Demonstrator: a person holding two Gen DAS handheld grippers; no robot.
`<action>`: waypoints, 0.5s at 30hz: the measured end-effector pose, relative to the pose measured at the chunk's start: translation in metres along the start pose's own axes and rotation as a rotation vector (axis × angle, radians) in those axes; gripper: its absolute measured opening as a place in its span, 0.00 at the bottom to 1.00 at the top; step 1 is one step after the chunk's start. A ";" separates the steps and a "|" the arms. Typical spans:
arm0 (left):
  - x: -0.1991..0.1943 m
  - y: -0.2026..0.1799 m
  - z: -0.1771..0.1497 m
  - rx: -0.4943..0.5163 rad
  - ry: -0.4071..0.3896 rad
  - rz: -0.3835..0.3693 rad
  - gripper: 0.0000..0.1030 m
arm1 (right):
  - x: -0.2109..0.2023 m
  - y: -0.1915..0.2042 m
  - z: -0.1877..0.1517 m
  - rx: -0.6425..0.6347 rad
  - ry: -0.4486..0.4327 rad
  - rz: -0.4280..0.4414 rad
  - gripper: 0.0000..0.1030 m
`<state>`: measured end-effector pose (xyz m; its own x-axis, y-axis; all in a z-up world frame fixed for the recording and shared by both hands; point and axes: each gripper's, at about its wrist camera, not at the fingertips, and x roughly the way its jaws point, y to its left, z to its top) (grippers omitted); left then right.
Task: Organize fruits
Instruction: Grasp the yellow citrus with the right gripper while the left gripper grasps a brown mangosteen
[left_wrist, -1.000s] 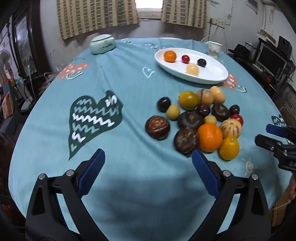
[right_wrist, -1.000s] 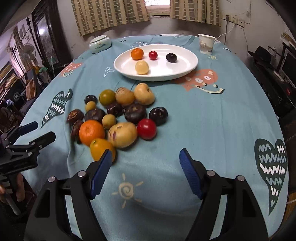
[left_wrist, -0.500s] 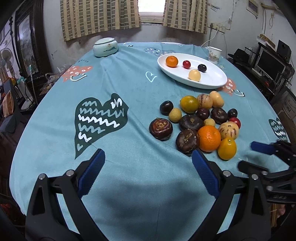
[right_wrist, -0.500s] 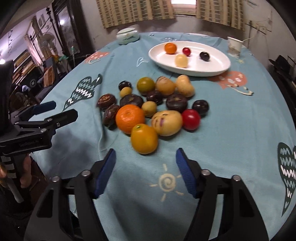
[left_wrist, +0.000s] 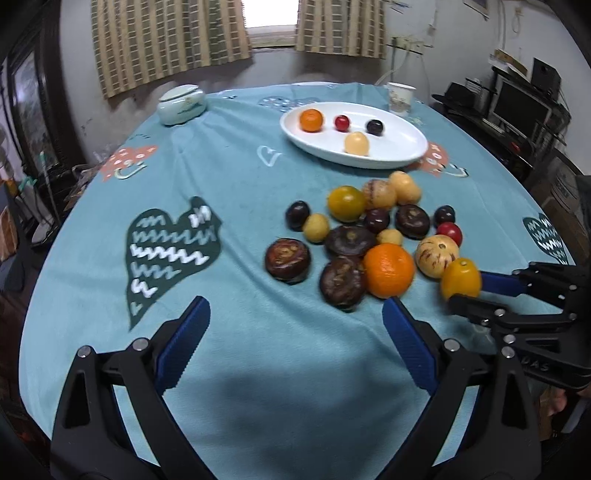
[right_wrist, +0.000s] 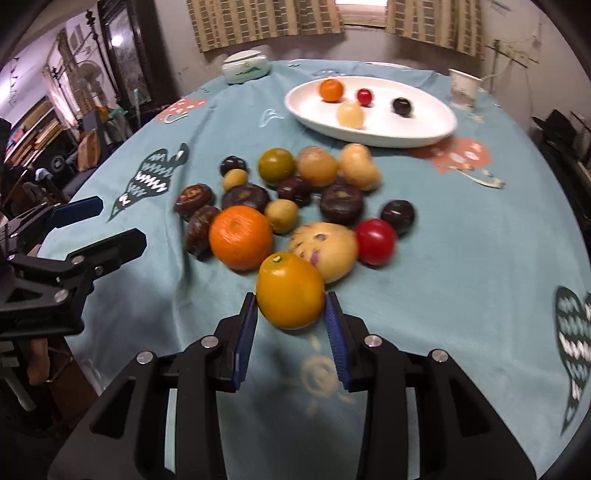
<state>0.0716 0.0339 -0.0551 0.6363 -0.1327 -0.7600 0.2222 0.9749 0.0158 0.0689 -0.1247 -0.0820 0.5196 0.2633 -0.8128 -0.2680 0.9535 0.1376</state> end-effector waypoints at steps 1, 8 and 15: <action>0.002 -0.004 0.000 0.011 0.005 -0.008 0.88 | -0.004 -0.005 -0.003 0.011 0.000 -0.008 0.37; 0.031 -0.033 0.002 0.164 0.057 -0.017 0.68 | -0.016 -0.034 -0.019 0.099 -0.014 0.010 0.37; 0.065 -0.031 0.006 0.175 0.126 -0.022 0.38 | -0.025 -0.048 -0.022 0.137 -0.030 0.015 0.37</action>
<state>0.1107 -0.0057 -0.1009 0.5348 -0.1193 -0.8365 0.3671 0.9245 0.1028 0.0504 -0.1804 -0.0806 0.5408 0.2801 -0.7931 -0.1636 0.9599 0.2274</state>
